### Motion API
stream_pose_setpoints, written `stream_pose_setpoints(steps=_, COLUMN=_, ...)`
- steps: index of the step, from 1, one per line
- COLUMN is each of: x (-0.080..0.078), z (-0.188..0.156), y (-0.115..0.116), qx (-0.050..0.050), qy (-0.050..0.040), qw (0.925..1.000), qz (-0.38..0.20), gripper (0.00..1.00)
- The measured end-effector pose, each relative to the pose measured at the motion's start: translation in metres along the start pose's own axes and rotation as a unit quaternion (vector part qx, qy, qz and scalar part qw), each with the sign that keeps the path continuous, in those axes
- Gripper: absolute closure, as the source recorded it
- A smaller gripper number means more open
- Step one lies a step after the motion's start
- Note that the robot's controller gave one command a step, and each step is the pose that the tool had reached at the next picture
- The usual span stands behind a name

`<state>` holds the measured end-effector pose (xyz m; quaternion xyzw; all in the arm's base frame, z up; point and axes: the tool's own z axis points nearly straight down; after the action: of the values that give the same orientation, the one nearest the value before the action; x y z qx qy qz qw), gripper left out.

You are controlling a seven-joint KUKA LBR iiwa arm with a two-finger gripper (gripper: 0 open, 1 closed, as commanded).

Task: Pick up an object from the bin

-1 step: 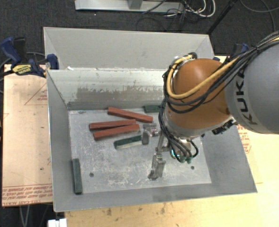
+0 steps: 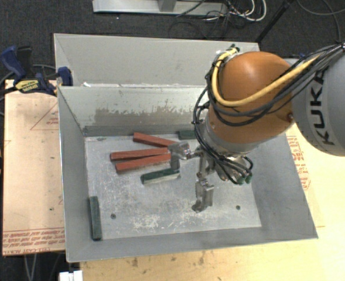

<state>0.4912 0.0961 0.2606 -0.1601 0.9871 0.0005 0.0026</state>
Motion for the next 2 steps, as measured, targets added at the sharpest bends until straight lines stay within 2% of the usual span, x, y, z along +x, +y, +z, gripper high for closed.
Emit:
stream_pose_setpoints(steps=1, x=-0.044, z=0.086, y=-0.021, qx=-0.001, qy=0.0048, qw=1.0000, qz=0.008, gripper=0.00)
stream_pose_setpoints(steps=2, x=-0.080, z=0.089, y=-0.003, qx=-0.001, qy=0.0001, qw=0.9807, qz=-0.195, gripper=0.00)
